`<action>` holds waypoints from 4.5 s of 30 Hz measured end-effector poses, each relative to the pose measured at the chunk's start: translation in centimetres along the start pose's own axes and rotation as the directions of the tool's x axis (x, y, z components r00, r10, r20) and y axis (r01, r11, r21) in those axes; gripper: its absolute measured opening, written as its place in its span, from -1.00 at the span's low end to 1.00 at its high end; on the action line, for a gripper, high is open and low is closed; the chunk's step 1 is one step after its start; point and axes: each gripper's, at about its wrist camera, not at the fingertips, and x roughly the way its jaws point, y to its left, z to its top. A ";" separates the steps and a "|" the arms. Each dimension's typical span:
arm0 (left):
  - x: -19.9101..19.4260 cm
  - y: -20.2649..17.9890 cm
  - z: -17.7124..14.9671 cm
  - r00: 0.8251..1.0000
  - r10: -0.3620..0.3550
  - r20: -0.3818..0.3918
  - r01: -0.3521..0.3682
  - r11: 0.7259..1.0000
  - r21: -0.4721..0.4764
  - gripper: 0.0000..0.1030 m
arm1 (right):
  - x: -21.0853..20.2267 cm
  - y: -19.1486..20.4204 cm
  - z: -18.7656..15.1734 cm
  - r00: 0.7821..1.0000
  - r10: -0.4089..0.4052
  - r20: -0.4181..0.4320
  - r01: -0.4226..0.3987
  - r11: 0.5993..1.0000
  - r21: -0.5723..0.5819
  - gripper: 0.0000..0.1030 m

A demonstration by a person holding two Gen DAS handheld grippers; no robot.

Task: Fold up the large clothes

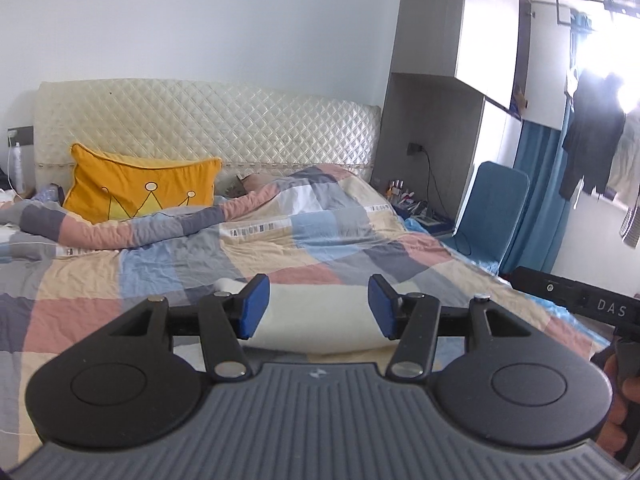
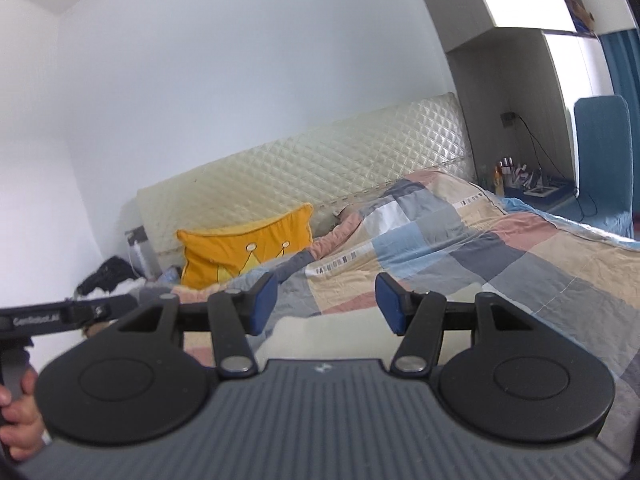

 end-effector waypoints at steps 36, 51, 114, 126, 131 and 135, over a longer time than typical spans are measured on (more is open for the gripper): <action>3.7 -1.3 -9.7 0.996 0.044 -0.076 -0.039 0.998 0.058 0.29 | -0.1 0.8 -9.7 0.985 -0.126 -0.114 0.117 0.989 -0.087 0.13; 6.7 -1.1 -11.7 0.989 0.080 -0.128 -0.073 0.996 0.056 0.35 | 1.1 -0.3 -11.9 0.981 -0.158 -0.112 0.142 0.981 -0.135 0.13; 5.0 -1.0 -12.8 0.979 0.181 -0.098 -0.179 0.983 0.028 0.97 | 1.8 -0.4 -12.5 0.976 -0.194 -0.098 0.181 0.975 -0.129 0.71; 4.5 -0.2 -12.5 0.974 0.207 -0.094 -0.208 0.978 -0.001 0.97 | 1.6 0.3 -12.8 0.975 -0.208 -0.080 0.193 0.969 -0.156 1.00; 4.5 0.0 -12.3 0.975 0.199 -0.097 -0.200 0.980 0.003 0.97 | 1.4 0.5 -12.8 0.974 -0.214 -0.070 0.201 0.966 -0.160 1.00; 4.5 -0.5 -12.2 0.973 0.212 -0.092 -0.209 0.977 0.043 0.97 | 1.4 0.3 -12.8 0.972 -0.225 -0.063 0.213 0.965 -0.154 1.00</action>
